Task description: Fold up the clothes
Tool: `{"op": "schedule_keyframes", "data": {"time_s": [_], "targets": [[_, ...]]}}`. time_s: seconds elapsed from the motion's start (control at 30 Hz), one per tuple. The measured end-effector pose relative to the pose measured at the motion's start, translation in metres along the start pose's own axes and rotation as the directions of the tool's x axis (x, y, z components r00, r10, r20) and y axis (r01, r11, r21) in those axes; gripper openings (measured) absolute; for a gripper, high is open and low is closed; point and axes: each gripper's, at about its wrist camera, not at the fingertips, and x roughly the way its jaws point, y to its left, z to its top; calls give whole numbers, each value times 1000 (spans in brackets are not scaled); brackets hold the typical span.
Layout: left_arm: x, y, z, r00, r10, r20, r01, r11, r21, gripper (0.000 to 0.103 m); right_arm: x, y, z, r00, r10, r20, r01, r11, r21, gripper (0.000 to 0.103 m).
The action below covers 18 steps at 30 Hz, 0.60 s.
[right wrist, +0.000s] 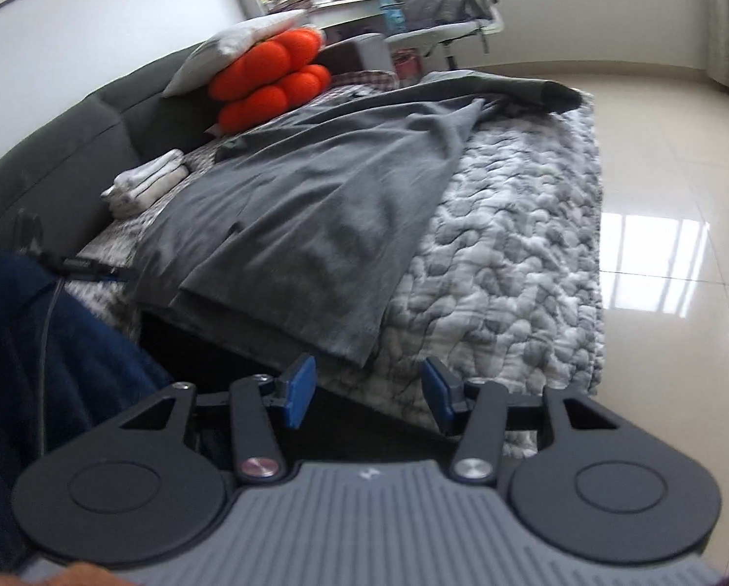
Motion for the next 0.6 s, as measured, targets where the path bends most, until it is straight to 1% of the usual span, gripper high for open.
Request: {"op": "schedule_keyframes", "data": {"time_s": [0.07,0.13,0.17,0.2,0.27,0.33,0.37,0.43,0.47,0.5,0.53,0.57,0.6], "targets": [[-1,6,0,1000,5,7,-5,1000,-18,10,-3,-2,-3,999,29,22,-29,1000,2,53],[-2,12,-2,1000,-12,14,12,999,-46,7,-20,-13,-5,992,21,126,-27,999,45,53],[-2,15,-3,1000,-20,17,21,998,-59,6,-31,-20,-6,982,22,187,-36,997,73,53],[-3,18,-3,999,-29,21,30,997,-73,6,-49,-31,-11,963,34,269,-68,991,117,53],[-3,18,-3,999,-30,23,32,998,-62,6,-84,-50,-20,909,39,416,-129,973,190,53],[-3,17,-4,999,-37,22,38,998,-55,6,-115,-62,-31,872,5,490,-131,966,224,54],[-2,16,-4,999,-41,20,42,998,-55,7,-127,-66,-35,861,-16,509,-122,964,238,56],[-2,15,-4,999,-48,16,49,997,-56,10,-130,-61,-39,883,-75,464,-51,966,253,57],[-2,17,-4,998,-59,13,60,996,-70,17,-128,-57,-40,894,-103,436,-11,968,253,57],[-2,20,-3,997,-81,9,81,992,-95,25,-119,-49,-41,910,-129,395,37,972,233,57],[-2,20,-3,996,-86,2,86,991,-105,28,-109,-40,-41,921,-154,357,81,974,211,57],[-2,20,-3,996,-92,-4,91,989,-114,31,-97,-31,-41,928,-167,333,107,976,191,57],[-2,20,-3,995,-97,-11,95,988,-124,33,-83,-25,-41,934,-163,319,107,976,187,57]]}}
